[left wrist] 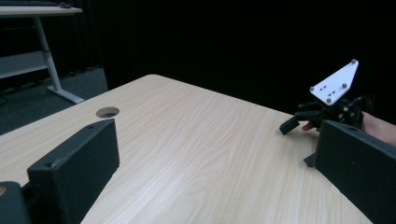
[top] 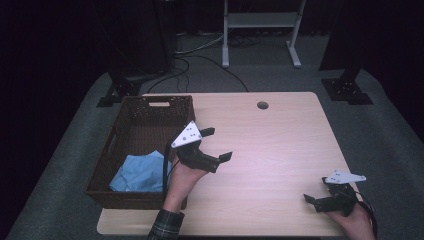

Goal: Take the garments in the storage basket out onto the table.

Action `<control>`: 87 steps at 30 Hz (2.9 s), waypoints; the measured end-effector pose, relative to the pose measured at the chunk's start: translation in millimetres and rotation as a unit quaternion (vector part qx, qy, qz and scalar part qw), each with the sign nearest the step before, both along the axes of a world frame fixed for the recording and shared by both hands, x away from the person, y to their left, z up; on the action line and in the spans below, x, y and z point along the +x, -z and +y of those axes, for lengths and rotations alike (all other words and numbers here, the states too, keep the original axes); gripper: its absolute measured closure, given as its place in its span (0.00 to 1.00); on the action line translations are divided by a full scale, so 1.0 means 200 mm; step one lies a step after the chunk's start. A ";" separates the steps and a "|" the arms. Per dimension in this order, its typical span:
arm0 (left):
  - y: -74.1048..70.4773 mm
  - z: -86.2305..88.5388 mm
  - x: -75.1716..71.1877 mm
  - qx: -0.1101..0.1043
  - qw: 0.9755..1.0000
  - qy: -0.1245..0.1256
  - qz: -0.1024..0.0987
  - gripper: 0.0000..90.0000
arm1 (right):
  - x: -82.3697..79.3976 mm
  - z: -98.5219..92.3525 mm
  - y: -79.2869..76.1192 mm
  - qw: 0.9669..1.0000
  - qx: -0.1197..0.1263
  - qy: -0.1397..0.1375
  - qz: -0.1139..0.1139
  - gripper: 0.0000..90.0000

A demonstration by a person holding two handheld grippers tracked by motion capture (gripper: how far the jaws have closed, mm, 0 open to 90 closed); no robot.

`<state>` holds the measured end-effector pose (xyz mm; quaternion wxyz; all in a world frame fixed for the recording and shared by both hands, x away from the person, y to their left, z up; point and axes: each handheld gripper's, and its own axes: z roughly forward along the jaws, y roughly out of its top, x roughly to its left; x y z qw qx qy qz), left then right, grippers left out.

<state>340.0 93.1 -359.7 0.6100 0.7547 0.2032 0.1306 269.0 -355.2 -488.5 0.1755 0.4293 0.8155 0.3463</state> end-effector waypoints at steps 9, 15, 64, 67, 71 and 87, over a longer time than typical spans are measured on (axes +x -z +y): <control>-0.01 0.02 0.00 -0.001 1.000 -0.004 -0.001 0.00 | 0.00 0.00 0.00 1.000 0.000 0.000 0.000 0.02; -0.02 0.03 0.00 -0.002 1.000 -0.007 -0.002 0.00 | 0.00 0.00 0.00 1.000 0.000 0.000 0.000 0.02; -0.02 0.20 0.02 -0.017 0.999 -0.045 0.002 0.00 | 0.00 0.00 0.00 1.000 0.000 -0.004 0.000 0.02; -0.02 0.21 0.03 -0.017 0.999 -0.048 0.003 0.00 | 0.00 0.00 0.00 1.000 0.000 -0.004 0.000 0.02; -0.01 0.22 0.03 -0.016 0.999 -0.052 0.005 0.00 | 0.00 0.00 0.00 1.000 0.000 -0.004 0.000 0.02; 0.01 0.29 0.05 -0.015 0.997 -0.070 0.010 0.00 | 0.00 0.00 0.00 1.000 0.001 -0.004 0.000 0.02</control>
